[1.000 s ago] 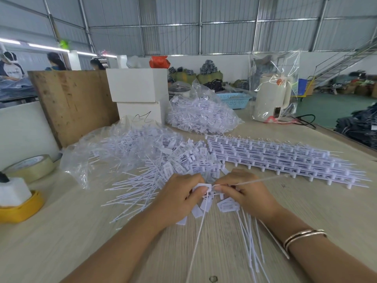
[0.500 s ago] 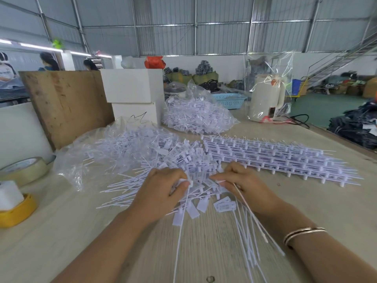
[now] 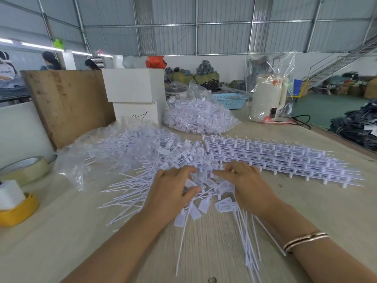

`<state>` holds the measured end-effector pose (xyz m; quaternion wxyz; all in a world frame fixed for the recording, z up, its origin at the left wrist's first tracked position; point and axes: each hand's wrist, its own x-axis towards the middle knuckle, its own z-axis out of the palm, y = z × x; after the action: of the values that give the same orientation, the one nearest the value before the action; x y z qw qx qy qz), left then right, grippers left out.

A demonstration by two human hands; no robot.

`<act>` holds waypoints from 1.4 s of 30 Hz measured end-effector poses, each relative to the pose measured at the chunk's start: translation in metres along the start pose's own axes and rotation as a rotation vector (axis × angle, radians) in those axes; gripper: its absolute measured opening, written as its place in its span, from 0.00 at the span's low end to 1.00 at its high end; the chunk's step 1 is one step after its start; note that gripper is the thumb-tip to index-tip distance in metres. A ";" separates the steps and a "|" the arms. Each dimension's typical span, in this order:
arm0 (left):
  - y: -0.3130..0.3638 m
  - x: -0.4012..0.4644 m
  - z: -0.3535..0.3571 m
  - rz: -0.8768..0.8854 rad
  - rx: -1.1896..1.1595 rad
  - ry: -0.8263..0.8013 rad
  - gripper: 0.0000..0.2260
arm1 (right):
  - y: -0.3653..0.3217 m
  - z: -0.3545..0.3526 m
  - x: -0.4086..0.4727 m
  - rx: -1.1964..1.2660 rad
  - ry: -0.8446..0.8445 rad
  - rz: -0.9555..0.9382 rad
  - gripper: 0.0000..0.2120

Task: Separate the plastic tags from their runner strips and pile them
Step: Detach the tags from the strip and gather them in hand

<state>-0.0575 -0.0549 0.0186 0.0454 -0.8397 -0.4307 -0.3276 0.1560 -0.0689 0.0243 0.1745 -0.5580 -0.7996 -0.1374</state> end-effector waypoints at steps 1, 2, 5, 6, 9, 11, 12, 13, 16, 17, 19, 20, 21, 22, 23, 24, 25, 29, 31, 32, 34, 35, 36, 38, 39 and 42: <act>-0.001 0.001 -0.001 -0.009 0.011 0.010 0.20 | 0.000 -0.003 -0.001 -0.020 0.000 0.055 0.33; -0.002 0.001 -0.003 -0.014 0.035 0.022 0.20 | 0.000 -0.009 -0.002 -0.001 0.024 0.120 0.31; 0.001 0.002 -0.013 0.036 0.112 0.108 0.14 | 0.011 -0.029 -0.009 0.220 0.099 0.333 0.14; 0.003 0.002 -0.018 0.038 0.128 0.124 0.14 | 0.016 -0.036 -0.013 0.231 0.025 0.400 0.09; 0.012 0.000 -0.025 -0.115 0.278 -0.069 0.26 | 0.021 -0.045 -0.023 0.141 -0.371 0.481 0.24; 0.015 -0.003 -0.021 -0.173 0.351 -0.216 0.29 | 0.014 -0.043 -0.027 0.127 -0.523 0.477 0.26; 0.017 -0.004 -0.019 -0.176 0.347 -0.274 0.29 | 0.009 -0.041 -0.027 0.131 -0.547 0.469 0.25; 0.020 -0.005 -0.017 -0.171 0.330 -0.319 0.28 | 0.004 -0.038 -0.026 0.127 -0.551 0.446 0.25; 0.023 -0.005 -0.013 -0.138 0.317 -0.373 0.27 | -0.011 -0.032 -0.023 0.176 -0.543 0.415 0.24; 0.023 -0.005 -0.013 -0.132 0.319 -0.371 0.26 | -0.016 -0.030 -0.023 0.191 -0.538 0.406 0.23; 0.022 -0.006 -0.012 -0.122 0.334 -0.364 0.24 | -0.027 -0.026 -0.022 0.240 -0.498 0.405 0.21; 0.022 -0.006 -0.011 -0.123 0.336 -0.356 0.22 | -0.032 -0.025 -0.023 0.279 -0.472 0.406 0.20; 0.022 -0.007 -0.010 -0.128 0.329 -0.342 0.21 | -0.037 -0.023 -0.023 0.315 -0.455 0.400 0.20; 0.022 -0.008 -0.009 -0.137 0.313 -0.327 0.20 | -0.042 -0.022 -0.023 0.342 -0.445 0.384 0.19; 0.022 -0.008 -0.009 -0.150 0.293 -0.317 0.22 | -0.046 -0.020 -0.022 0.363 -0.440 0.368 0.18; 0.023 -0.009 -0.008 -0.160 0.276 -0.316 0.24 | -0.049 -0.019 -0.022 0.392 -0.443 0.361 0.16; 0.023 -0.010 -0.008 -0.163 0.266 -0.328 0.25 | -0.051 -0.019 -0.021 0.435 -0.449 0.359 0.15; 0.022 -0.013 -0.009 -0.125 0.296 -0.450 0.27 | -0.050 -0.024 -0.019 0.601 -0.498 0.314 0.12; 0.022 -0.013 -0.009 -0.109 0.296 -0.464 0.22 | -0.044 -0.027 -0.016 0.697 -0.419 0.349 0.15; 0.023 -0.013 -0.010 -0.098 0.296 -0.458 0.19 | -0.039 -0.029 -0.014 0.758 -0.333 0.402 0.16; 0.024 -0.012 -0.011 -0.064 0.307 -0.438 0.14 | -0.025 -0.030 -0.012 0.833 -0.118 0.496 0.17; 0.024 -0.012 -0.011 -0.039 0.314 -0.427 0.14 | -0.016 -0.029 -0.010 0.846 -0.021 0.543 0.18; 0.024 -0.012 -0.011 -0.008 0.318 -0.416 0.14 | -0.008 -0.028 -0.010 0.839 0.059 0.586 0.18; 0.025 -0.012 -0.012 0.066 0.311 -0.395 0.13 | 0.005 -0.022 -0.010 0.780 0.149 0.640 0.18; 0.024 -0.013 -0.013 0.098 0.305 -0.391 0.13 | 0.010 -0.018 -0.010 0.753 0.160 0.657 0.18; 0.021 -0.012 -0.016 0.148 0.272 -0.397 0.12 | 0.023 -0.004 -0.009 0.734 0.131 0.715 0.18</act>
<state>-0.0550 -0.0823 0.0288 0.0962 -0.9030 -0.4086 -0.0910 0.1812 -0.0703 0.0242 0.4444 -0.6887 -0.5420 0.1857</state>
